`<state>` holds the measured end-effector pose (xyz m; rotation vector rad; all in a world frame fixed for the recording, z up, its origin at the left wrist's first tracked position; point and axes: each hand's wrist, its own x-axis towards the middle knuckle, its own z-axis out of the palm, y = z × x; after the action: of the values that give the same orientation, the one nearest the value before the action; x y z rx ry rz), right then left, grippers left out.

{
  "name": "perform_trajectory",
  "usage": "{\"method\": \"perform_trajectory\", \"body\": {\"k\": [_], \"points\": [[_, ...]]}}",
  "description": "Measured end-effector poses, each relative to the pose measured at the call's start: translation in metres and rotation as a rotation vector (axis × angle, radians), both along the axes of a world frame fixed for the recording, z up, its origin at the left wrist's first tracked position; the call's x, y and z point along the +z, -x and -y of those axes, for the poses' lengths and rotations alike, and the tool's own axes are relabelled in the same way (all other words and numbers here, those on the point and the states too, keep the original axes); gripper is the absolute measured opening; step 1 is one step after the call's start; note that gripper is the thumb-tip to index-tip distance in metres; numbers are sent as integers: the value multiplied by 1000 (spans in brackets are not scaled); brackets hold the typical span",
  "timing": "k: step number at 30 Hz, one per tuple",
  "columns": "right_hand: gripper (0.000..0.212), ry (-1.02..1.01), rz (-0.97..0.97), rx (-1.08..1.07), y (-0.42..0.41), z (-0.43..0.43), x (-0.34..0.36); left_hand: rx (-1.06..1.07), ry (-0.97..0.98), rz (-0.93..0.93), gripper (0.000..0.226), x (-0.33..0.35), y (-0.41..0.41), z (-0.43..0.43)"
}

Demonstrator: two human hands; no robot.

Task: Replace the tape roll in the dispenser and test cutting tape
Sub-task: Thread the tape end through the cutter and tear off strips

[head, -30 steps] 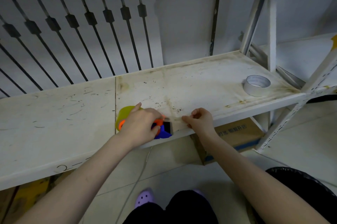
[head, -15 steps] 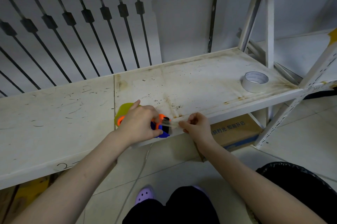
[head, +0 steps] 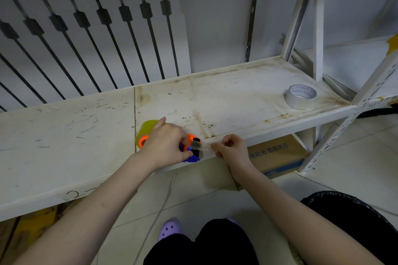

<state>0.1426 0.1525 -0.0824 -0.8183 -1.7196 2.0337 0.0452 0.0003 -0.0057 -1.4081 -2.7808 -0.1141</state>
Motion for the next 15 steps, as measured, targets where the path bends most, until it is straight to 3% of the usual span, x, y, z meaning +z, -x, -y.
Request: {"method": "perform_trajectory", "body": {"k": [15], "points": [[22,-54,-54,-87,9,0,-9,-56,111,-51,32,-6,4,1]]}}
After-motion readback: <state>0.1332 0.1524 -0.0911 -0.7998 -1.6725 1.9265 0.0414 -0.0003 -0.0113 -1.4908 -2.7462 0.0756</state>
